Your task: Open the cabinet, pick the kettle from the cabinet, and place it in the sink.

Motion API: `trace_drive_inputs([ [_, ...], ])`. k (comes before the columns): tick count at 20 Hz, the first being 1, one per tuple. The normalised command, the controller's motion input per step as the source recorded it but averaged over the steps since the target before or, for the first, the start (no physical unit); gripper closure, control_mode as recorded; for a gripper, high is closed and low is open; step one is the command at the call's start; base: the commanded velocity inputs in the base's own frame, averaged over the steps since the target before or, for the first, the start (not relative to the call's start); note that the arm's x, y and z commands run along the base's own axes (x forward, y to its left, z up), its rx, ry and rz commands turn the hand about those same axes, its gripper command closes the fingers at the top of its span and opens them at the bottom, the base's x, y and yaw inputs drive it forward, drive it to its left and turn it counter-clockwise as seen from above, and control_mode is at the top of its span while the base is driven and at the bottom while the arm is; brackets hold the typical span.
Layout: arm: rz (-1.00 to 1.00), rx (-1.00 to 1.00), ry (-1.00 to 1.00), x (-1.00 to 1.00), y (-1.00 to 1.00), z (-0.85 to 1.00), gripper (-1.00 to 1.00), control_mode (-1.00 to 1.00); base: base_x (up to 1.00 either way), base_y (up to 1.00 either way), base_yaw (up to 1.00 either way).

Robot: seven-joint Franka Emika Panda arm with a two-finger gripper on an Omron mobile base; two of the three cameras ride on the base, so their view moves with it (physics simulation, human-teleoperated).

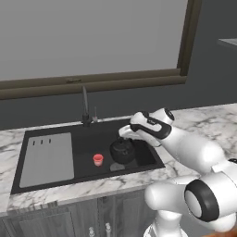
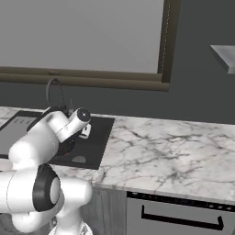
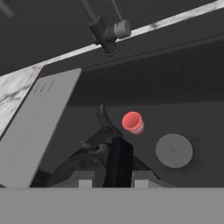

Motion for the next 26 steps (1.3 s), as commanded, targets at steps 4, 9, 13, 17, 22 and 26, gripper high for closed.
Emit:
trace_drive_inputs([
  [4, 0.00, -0.04, 0.02, 0.16, 0.16, -0.27, 1.00, -1.00, 0.00, 0.00, 0.00],
  [9, 0.00, -0.04, 0.03, 0.16, 0.14, -0.28, 1.00, -1.00, 0.00, 0.00, 0.00],
  [13, 0.00, 0.00, 0.02, 0.19, 0.05, -0.26, 1.00, -1.00, 0.00, 0.00, 0.00],
  [17, 0.00, 0.00, 0.05, 0.18, 0.06, -0.29, 1.00, -1.00, 0.00, 0.00, 0.00],
  [22, 0.00, 0.00, 0.01, 0.14, 0.07, -0.31, 1.00, -1.00, 0.00, 0.00, 0.00],
  [26, 0.00, 0.00, 0.00, 0.13, 0.09, -0.28, 1.00, -1.00, 0.00, 0.00, 0.00],
])
